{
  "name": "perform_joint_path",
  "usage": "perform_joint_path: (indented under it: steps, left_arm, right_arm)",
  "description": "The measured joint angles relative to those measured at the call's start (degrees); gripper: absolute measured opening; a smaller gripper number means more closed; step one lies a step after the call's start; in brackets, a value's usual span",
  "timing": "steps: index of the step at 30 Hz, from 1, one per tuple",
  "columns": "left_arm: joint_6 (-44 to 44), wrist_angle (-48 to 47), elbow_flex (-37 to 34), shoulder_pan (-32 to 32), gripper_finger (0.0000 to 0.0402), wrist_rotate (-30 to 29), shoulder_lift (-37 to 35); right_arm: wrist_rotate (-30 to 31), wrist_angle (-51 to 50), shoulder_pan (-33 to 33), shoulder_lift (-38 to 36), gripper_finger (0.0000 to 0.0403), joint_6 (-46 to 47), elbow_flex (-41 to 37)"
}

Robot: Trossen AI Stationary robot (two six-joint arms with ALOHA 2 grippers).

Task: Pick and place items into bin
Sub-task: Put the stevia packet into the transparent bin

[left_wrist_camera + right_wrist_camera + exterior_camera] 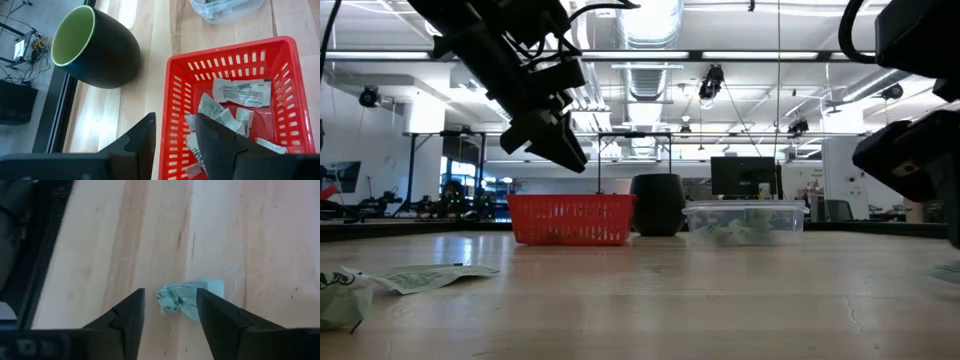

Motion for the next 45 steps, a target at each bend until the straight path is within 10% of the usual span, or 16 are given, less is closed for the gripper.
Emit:
perform_joint_path:
  steps: [20, 45]
  left_arm:
    - [-0.16, 0.04, -0.02, -0.01, 0.0121, 0.0, 0.0]
    - [-0.22, 0.04, -0.02, -0.01, 0.0121, 0.0, 0.0]
  right_arm:
    - [2.63, 0.46, 0.17, 4.12, 0.02, 2.42, 0.2]
    - [17.15, -4.78, 0.43, 4.32, 0.0126, 0.06, 0.0]
